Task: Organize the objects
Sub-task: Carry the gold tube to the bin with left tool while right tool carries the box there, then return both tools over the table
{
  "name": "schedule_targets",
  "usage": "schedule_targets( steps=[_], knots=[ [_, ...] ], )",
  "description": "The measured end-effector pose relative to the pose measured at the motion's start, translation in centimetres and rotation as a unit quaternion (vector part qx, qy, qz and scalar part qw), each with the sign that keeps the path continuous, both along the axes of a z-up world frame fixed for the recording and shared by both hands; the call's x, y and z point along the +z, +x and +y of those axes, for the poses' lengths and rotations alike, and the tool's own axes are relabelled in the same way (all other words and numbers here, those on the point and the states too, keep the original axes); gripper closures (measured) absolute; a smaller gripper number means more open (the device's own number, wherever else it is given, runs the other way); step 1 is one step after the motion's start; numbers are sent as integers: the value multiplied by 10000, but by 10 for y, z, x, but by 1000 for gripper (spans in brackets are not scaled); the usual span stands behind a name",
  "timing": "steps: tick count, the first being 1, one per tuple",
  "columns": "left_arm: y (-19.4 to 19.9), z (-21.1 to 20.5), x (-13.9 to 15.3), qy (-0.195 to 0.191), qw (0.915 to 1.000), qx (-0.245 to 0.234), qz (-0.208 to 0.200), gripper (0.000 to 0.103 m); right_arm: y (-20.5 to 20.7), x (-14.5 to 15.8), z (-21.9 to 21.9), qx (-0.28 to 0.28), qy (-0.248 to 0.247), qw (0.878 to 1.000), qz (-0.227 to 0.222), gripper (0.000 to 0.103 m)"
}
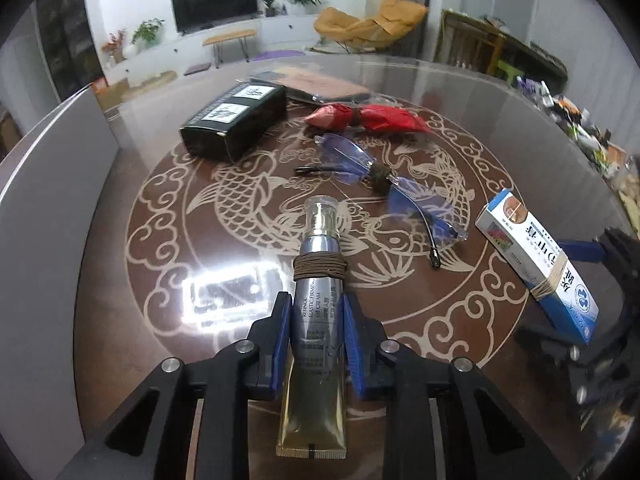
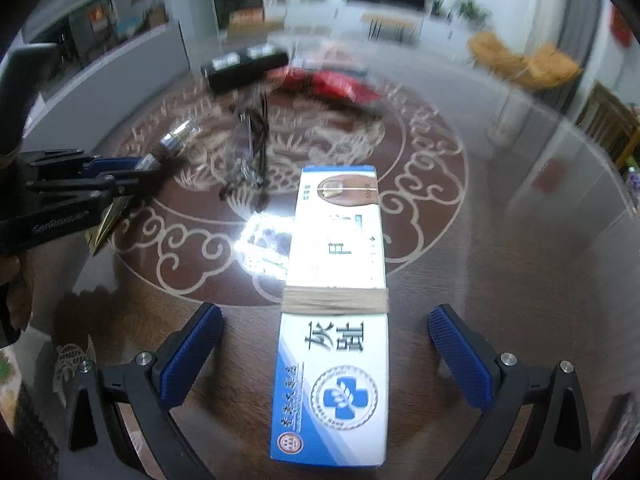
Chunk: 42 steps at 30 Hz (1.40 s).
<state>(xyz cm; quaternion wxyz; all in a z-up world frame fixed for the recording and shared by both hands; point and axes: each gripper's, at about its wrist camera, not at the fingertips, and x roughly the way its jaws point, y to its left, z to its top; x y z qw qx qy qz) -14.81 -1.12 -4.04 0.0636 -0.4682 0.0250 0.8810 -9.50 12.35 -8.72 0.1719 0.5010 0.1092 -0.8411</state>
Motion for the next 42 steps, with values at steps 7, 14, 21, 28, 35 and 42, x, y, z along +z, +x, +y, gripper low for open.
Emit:
schedule_targets(
  steps=[7, 14, 21, 28, 35, 42],
  knots=[
    [69, -16, 20, 552, 9954, 54, 781, 78, -10, 18, -5, 134, -102, 9998, -91, 60],
    [136, -41, 69, 1113, 9796, 156, 1664, 78, 39, 62, -13, 202, -810, 9964, 173, 60],
    [187, -107, 140, 1423, 9555, 735, 2477, 78, 59, 125, -78, 748, -1508, 9846, 467, 60],
    [213, -231, 164, 1061, 9435, 1955, 2455, 78, 69, 175, -205, 1724, -2372, 9556, 299, 60],
    [196, -330, 112, 504, 9484, 2960, 1022, 55, 82, 157, -337, 2524, -2643, 9303, -329, 51],
    [207, -329, 97, 488, 9329, 3403, 1076, 32, 77, 129, -325, 2213, -2513, 9421, -188, 13]
  ],
)
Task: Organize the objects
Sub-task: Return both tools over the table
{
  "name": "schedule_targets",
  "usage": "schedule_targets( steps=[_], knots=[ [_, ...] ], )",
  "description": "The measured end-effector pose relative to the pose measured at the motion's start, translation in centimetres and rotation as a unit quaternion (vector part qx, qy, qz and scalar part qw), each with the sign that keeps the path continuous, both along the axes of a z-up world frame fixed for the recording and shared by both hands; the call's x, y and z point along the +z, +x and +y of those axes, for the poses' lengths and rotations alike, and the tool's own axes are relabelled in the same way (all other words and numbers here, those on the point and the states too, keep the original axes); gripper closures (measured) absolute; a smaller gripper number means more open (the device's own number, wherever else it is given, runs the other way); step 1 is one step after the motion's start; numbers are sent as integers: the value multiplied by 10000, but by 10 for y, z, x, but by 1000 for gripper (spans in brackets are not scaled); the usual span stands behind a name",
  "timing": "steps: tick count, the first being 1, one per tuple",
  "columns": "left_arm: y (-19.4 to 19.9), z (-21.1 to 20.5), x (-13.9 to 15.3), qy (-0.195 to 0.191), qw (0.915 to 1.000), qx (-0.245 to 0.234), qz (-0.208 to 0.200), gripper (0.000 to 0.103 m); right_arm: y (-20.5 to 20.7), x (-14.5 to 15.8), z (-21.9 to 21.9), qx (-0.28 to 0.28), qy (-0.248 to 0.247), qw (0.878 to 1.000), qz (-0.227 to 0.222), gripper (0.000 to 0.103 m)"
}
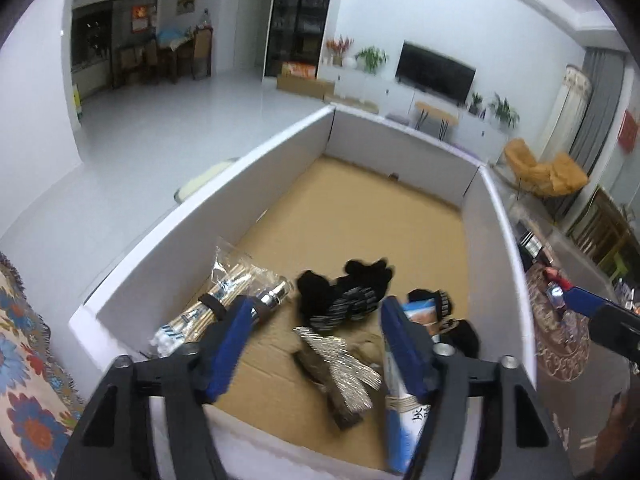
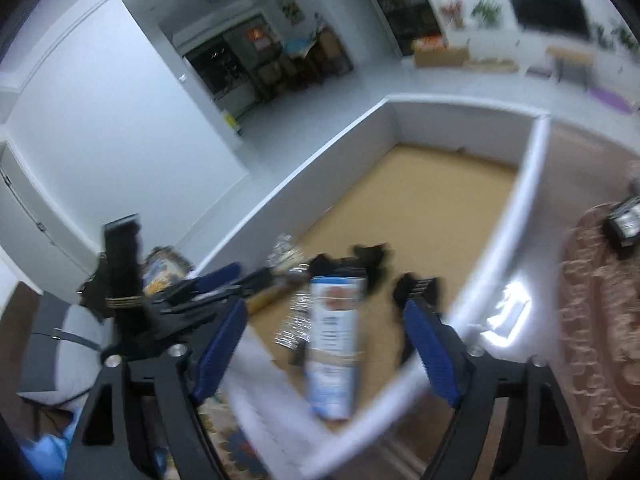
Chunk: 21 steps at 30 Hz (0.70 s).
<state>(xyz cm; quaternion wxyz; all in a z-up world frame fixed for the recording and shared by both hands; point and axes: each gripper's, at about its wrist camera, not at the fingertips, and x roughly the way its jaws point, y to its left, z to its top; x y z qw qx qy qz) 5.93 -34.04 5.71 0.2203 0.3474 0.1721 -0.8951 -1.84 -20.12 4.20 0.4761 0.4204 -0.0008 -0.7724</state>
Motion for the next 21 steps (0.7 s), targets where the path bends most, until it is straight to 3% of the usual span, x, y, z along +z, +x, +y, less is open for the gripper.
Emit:
schedule_targets(
  steps=[3, 5, 10, 13, 16, 21],
  knots=[
    [3, 42, 17, -127, 9989, -291, 341, 26, 0, -7, 52, -550, 128, 9964, 636, 1],
    [-2, 75, 29, -120, 9959, -669, 601, 19, -2, -23, 93, -993, 465, 9895, 940, 0],
    [-8, 176, 43, 33, 9790, -1825, 904, 2, -10, -87, 206, -2172, 1674, 9561, 1034, 0],
    [-32, 236, 33, 175, 9655, -2523, 628, 2, -7, -109, 260, -2679, 1947, 9393, 897, 0],
    [-53, 279, 7, 205, 9571, -2880, 221, 2, -12, -120, 297, -2854, 2114, 9313, 808, 0],
    [-105, 318, -57, -54, 9524, -2990, -591, 2, -21, -134, 307, -2654, 2154, 9380, 566, 0]
  ],
)
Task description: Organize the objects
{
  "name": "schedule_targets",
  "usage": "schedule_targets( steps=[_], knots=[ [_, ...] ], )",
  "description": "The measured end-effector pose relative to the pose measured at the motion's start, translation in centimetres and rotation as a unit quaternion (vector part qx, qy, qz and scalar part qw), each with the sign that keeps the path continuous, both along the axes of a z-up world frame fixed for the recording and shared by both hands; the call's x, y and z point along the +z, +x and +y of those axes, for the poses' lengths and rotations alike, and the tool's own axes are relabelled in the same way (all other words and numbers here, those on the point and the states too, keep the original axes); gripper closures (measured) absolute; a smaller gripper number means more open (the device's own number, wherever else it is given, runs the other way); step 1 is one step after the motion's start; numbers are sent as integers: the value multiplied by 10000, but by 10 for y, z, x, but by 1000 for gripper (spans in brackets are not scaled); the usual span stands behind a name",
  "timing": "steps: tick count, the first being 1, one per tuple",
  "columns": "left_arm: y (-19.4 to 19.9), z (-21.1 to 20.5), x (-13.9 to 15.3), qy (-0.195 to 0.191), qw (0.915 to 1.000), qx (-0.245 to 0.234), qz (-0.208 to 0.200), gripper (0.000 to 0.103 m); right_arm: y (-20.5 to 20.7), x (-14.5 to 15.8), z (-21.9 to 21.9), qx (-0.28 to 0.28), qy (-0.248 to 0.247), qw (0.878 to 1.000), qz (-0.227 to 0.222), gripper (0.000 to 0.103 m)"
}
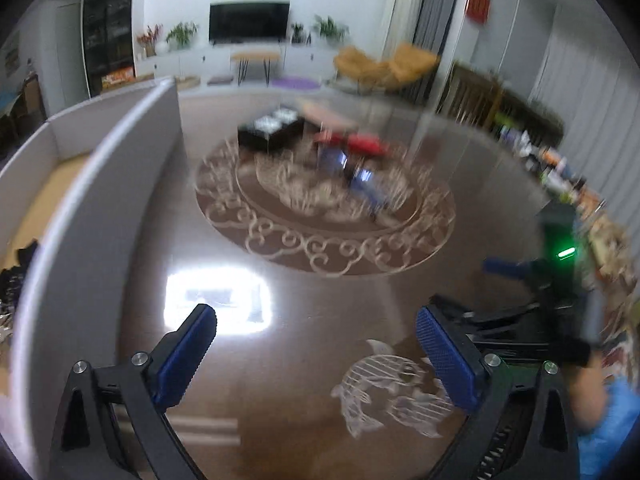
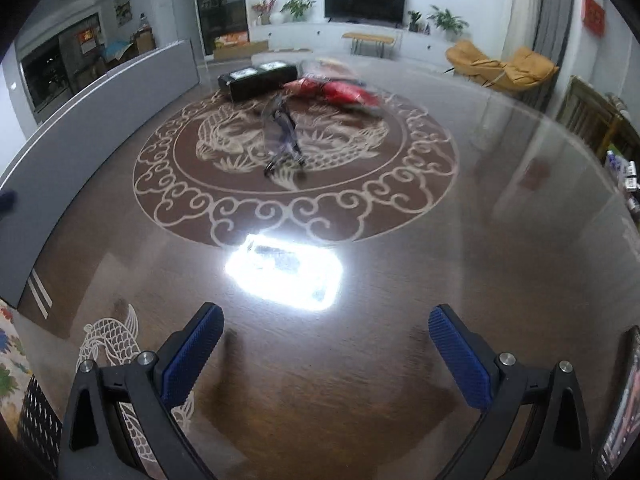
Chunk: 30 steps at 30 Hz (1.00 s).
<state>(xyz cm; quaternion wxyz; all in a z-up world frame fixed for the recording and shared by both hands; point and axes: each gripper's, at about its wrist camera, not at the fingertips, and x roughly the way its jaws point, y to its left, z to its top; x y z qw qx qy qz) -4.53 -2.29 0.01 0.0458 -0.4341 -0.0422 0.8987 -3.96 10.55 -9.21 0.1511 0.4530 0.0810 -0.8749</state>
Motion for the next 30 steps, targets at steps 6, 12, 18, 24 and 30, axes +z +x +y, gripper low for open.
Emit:
schedule_targets(
  steps=[6, 12, 18, 24, 30],
  knots=[
    [-39, 0, -41, -372, 9987, 231, -269, 2, -6, -9, -20, 254, 42, 9997, -21, 0],
    [-45, -20, -50, -377, 9980, 337, -381, 2, -4, -10, -20, 247, 24, 9997, 25, 0],
    [-55, -18, -56, -602, 9966, 313, -461, 1, -5, -10, -20, 240, 23, 9997, 33, 0],
    [-60, -19, -57, -596, 9969, 302, -413, 0, -5, -10, -20, 239, 22, 9997, 32, 0],
    [-65, -23, -56, -585, 9977, 33, -354, 0, -5, -10, -20, 239, 21, 9997, 32, 0]
  ],
)
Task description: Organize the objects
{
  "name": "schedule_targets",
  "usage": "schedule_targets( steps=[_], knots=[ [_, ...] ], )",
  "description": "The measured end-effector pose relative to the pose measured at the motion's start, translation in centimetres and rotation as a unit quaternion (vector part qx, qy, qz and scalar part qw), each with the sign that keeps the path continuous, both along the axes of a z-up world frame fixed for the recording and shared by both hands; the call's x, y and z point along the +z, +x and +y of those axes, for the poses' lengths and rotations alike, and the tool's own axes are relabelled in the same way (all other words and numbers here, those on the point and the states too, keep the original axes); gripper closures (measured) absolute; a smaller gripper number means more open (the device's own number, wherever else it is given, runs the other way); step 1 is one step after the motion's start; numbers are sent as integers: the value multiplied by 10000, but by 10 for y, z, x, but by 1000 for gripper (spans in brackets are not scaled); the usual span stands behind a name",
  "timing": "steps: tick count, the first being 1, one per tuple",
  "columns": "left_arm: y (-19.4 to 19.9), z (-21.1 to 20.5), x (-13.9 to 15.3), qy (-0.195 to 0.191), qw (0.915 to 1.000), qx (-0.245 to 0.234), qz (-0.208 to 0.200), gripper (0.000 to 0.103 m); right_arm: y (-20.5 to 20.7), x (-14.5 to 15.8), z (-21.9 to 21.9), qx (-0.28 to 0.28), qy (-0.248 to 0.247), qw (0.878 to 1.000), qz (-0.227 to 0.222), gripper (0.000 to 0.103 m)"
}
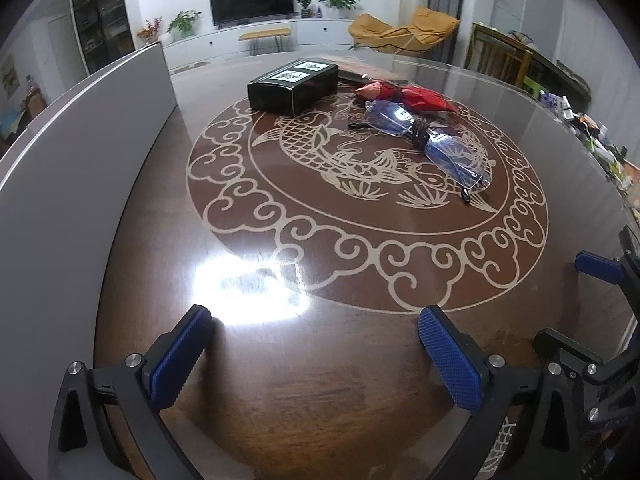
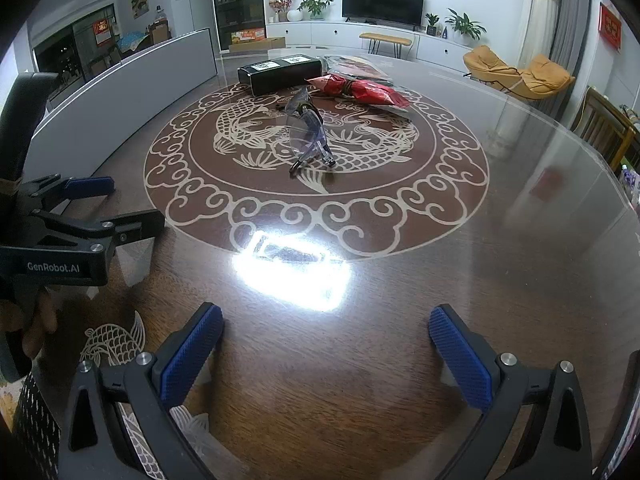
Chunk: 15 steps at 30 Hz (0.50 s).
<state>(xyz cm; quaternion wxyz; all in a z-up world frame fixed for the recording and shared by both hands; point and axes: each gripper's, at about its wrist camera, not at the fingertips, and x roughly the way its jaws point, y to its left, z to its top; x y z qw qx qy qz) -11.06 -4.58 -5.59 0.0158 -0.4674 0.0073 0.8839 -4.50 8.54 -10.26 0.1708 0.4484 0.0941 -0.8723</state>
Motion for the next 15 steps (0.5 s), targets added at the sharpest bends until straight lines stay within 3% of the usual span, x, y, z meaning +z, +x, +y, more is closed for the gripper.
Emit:
schedule_targets(
  steps=[8, 15],
  knots=[
    [-4, -8, 0, 9, 9998, 185, 96, 0, 0, 0, 0, 0, 0, 10000, 1, 0],
    [-5, -11, 2, 10, 9999, -105, -56, 0, 0, 0, 0, 0, 0, 10000, 1, 0]
  ],
)
